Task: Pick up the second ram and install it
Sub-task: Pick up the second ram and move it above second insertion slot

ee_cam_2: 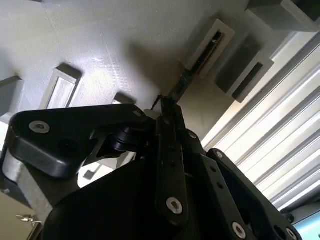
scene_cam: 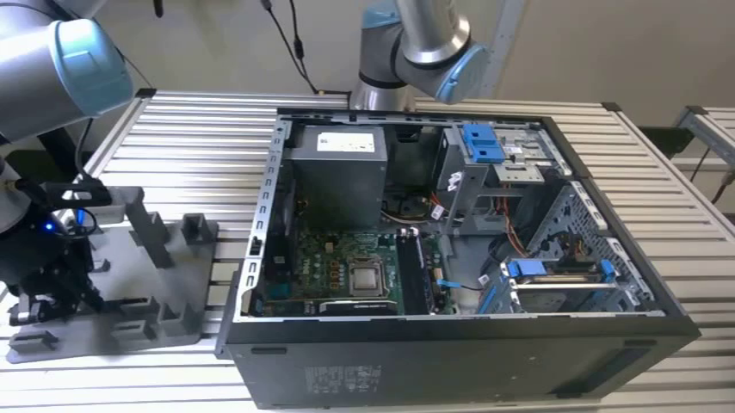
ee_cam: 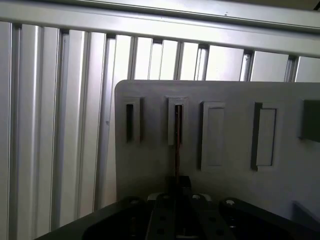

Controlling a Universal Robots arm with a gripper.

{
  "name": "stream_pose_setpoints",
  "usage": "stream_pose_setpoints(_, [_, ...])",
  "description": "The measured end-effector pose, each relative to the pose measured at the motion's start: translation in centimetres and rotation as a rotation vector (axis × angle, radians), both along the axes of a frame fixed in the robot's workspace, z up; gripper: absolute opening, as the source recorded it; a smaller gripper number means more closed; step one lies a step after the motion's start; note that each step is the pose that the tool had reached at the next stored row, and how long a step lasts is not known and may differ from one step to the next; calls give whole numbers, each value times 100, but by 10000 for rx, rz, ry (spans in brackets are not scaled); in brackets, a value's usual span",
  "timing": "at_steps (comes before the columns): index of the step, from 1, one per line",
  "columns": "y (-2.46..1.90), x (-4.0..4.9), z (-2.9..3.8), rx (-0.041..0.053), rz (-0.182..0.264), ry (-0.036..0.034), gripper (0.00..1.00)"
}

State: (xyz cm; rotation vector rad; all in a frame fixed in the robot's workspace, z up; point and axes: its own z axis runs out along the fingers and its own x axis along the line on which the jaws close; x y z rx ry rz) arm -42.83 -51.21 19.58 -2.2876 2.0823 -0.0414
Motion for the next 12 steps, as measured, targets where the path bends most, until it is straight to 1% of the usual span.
stream_pose_setpoints(12, [0,0,1,1,0,-32,14])
